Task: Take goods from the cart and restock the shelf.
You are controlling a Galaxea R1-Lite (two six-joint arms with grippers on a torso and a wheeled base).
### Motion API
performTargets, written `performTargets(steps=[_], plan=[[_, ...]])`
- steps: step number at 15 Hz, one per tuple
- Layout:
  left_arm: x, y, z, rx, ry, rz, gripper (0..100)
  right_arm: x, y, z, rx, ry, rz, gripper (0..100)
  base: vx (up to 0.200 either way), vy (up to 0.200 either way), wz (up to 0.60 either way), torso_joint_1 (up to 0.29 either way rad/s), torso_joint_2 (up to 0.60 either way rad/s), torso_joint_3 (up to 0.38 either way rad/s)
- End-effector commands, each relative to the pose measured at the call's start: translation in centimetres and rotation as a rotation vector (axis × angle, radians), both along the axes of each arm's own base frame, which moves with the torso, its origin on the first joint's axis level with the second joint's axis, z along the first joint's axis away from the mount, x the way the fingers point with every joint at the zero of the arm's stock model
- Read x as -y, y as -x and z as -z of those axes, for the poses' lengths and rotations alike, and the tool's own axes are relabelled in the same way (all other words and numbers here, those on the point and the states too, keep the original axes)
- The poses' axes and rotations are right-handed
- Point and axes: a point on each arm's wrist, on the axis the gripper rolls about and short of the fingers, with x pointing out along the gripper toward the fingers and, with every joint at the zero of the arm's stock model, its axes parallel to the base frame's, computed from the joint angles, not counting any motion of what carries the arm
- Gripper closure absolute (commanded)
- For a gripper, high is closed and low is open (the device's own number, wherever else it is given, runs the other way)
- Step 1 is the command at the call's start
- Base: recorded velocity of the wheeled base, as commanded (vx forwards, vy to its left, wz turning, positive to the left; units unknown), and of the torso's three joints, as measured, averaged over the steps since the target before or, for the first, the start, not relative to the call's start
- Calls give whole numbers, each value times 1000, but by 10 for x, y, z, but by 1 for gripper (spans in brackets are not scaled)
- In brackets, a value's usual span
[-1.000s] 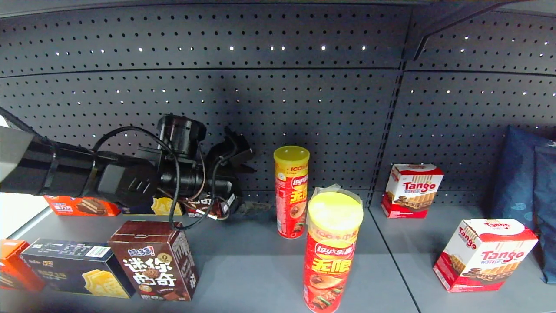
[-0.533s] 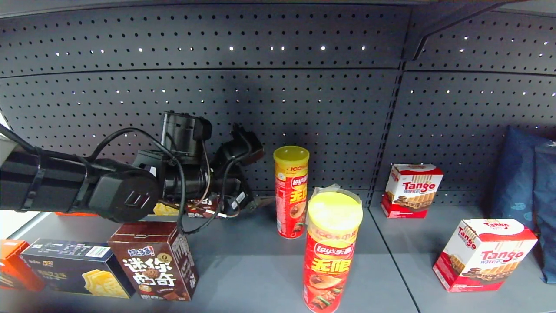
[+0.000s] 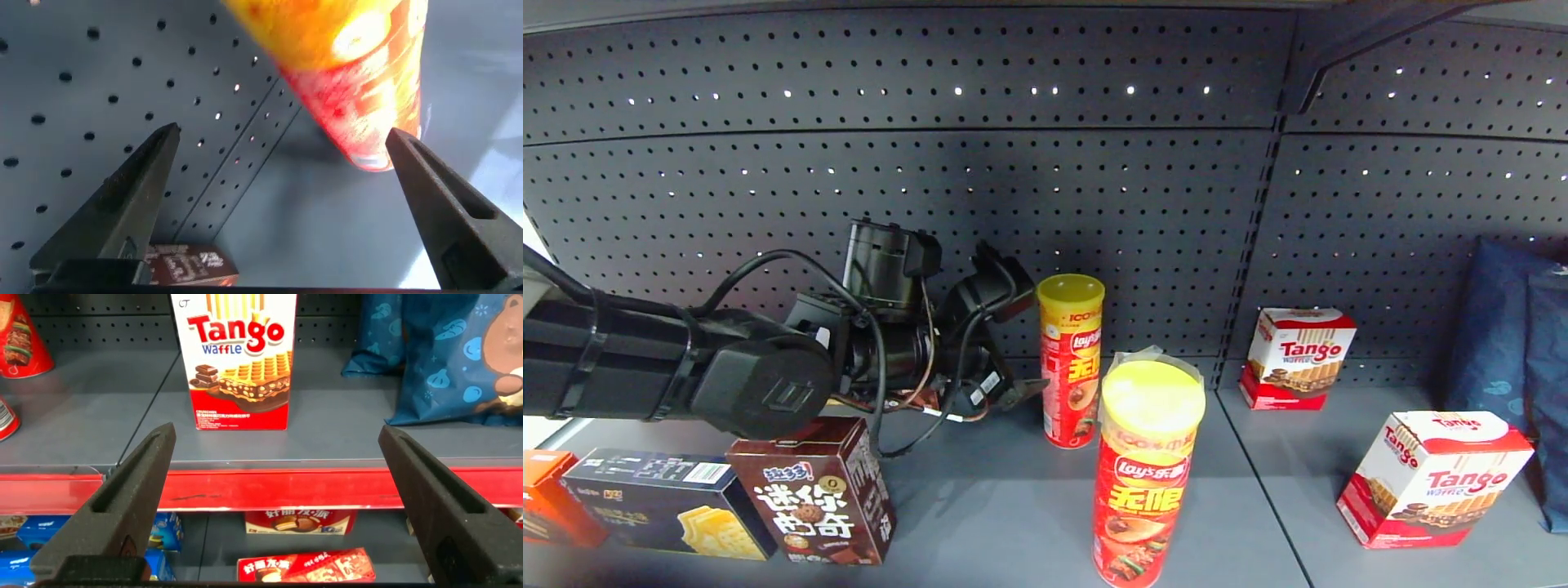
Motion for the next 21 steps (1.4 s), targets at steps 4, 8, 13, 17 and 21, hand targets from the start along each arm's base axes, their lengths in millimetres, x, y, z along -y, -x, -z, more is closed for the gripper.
performTargets(steps=[4,8,13,17,21], plan=[[15,-1,8,-26,4,-27,0,0,0,0,0,-1,0,0,0,0,0,0,0,0],[19,-7,9,-18,6,-32,0,0,0,0,0,1,0,0,0,0,0,0,0,0],[18,-17,10,19,10,-76,0,0,0,0,0,1,0,0,0,0,0,0,0,0],[15,-19,9,27,15,-84,0,0,0,0,0,1,0,0,0,0,0,0,0,0],[6,-23,8,32,10,-116,0,0,0,0,0,1,0,0,0,0,0,0,0,0]])
